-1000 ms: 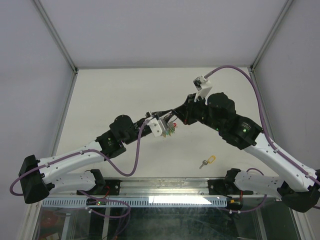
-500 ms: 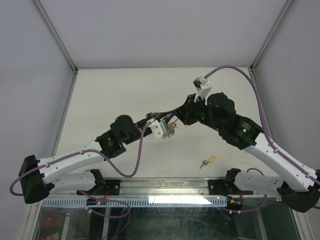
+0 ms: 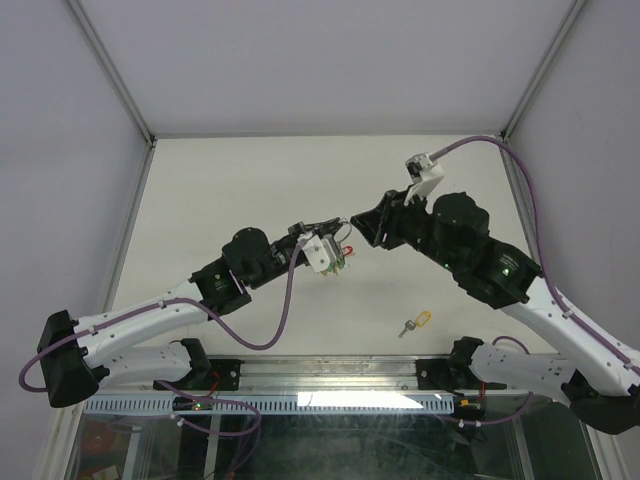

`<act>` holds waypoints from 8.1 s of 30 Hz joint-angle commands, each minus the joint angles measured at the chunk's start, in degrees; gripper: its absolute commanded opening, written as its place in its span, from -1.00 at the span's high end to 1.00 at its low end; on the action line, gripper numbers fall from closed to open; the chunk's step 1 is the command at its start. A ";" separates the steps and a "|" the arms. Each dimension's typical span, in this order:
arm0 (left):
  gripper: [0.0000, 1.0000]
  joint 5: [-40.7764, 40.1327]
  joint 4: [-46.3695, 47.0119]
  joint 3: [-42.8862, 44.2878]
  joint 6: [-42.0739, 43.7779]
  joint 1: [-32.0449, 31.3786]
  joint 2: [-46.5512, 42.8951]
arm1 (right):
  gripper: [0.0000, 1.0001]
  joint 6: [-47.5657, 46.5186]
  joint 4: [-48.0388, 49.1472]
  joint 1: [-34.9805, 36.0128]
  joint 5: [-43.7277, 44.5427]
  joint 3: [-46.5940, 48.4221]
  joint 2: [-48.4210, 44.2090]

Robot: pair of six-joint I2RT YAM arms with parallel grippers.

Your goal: Put the keys on the keyring

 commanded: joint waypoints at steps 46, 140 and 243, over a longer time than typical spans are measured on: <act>1.00 -6.20 0.00 3.04 -10.57 5.98 -0.07 | -0.07 13.51 28.26 -12.71 -14.55 -7.02 5.95; 1.00 -2.53 2.03 0.63 -10.83 8.62 -2.36 | 0.42 13.76 19.56 -12.20 -21.75 2.31 15.32; 1.00 6.31 19.84 -12.90 8.07 7.30 -11.75 | -0.05 0.59 -0.29 -12.88 0.71 -4.82 3.07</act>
